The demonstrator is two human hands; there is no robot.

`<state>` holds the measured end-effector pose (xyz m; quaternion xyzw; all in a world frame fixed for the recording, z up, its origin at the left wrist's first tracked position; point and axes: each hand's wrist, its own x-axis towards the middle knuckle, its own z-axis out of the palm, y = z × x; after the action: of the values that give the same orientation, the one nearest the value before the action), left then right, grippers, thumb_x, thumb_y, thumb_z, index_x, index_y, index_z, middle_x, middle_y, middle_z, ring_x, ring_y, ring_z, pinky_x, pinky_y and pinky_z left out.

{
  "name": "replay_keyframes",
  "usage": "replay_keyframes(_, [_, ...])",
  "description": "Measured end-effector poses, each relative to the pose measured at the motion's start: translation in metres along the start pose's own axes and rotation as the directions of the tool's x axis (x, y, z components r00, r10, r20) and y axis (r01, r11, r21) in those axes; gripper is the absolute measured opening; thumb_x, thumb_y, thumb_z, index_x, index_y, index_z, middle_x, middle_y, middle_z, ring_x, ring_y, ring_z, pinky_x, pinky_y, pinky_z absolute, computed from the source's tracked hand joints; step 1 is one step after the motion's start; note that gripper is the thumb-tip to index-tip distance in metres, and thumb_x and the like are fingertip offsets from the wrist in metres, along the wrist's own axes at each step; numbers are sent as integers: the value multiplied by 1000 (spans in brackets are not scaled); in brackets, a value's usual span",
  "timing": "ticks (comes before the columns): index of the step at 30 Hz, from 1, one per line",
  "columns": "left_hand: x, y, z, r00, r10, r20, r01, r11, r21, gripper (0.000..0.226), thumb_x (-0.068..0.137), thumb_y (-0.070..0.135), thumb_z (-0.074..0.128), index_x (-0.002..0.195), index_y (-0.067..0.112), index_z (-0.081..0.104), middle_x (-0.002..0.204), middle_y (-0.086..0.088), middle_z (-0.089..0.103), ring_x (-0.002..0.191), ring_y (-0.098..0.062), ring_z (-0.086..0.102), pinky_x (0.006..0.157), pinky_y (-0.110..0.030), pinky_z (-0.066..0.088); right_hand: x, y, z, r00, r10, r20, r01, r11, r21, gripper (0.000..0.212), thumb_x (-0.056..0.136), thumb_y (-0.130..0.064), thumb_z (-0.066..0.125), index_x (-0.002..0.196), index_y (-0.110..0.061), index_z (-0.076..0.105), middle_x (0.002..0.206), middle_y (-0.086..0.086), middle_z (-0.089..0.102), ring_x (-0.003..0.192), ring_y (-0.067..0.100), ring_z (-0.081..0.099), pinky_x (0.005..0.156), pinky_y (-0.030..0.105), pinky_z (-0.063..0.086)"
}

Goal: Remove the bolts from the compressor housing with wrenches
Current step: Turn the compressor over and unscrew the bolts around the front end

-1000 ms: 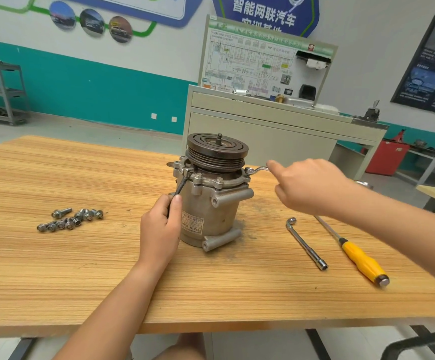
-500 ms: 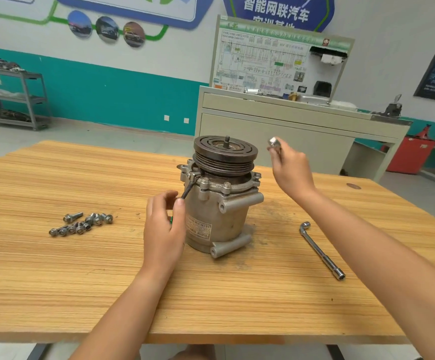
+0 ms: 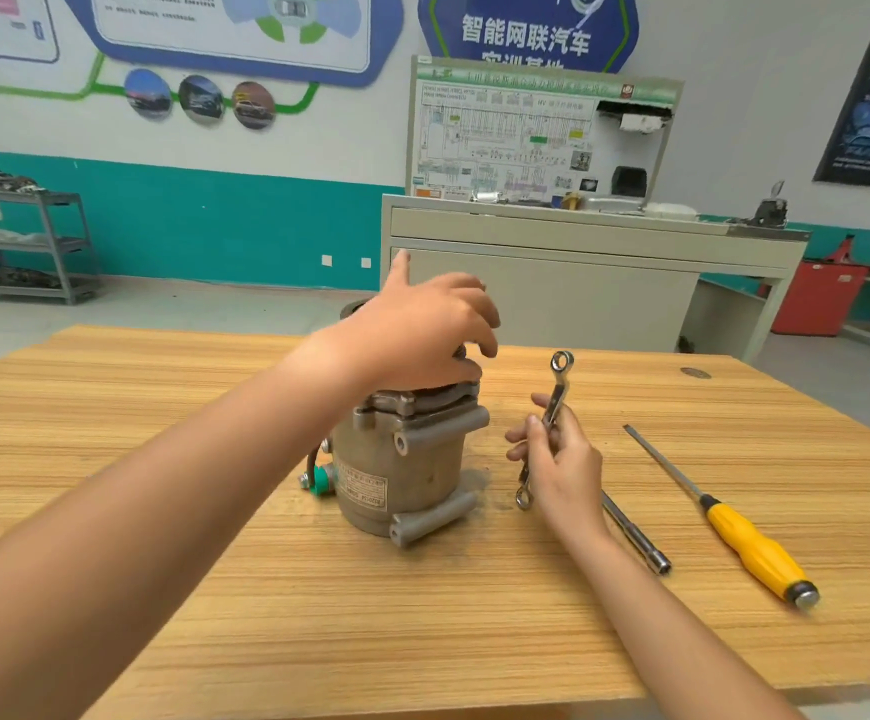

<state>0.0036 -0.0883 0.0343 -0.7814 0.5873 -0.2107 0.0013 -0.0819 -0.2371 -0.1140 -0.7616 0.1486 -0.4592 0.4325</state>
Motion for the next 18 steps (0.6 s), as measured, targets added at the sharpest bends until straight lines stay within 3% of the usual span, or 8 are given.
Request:
replay_keyframes(3, [19,-2,2,986,-17,166,13,1000,25,23,92,35,56,113,32,66,137,14,48,137,-11,26,102,-73,-2,-3,5,1,1000,11,21,-11,999,32,15,96,-20,43,105,-30,50,69,-4,65,59,4,61,59,14,46])
replay_keyframes(6, [28,-5,4,971,-37,236,44,999,-23,22,91,35,58,110,33,67,134,15,50,132,-12,35,103,-72,-3,-4,9,2,997,67,41,-70,994,84,17,97,-22,41,93,-36,51,65,-2,64,56,7,61,62,26,49])
replay_keyframes(13, [29,-10,6,972,-11,233,41,991,-125,15,89,36,60,98,29,70,134,15,49,132,-11,34,104,-71,-1,-4,12,0,994,95,54,-102,986,129,19,97,-24,40,93,-38,51,62,-2,63,56,7,61,62,26,48])
replay_keyframes(18, [26,-10,9,989,-15,147,35,990,-134,15,89,37,60,91,26,70,135,16,45,131,-8,31,105,-70,3,-7,11,1,991,89,96,-98,990,98,18,97,-26,39,90,-38,51,64,-1,64,59,6,62,65,28,49])
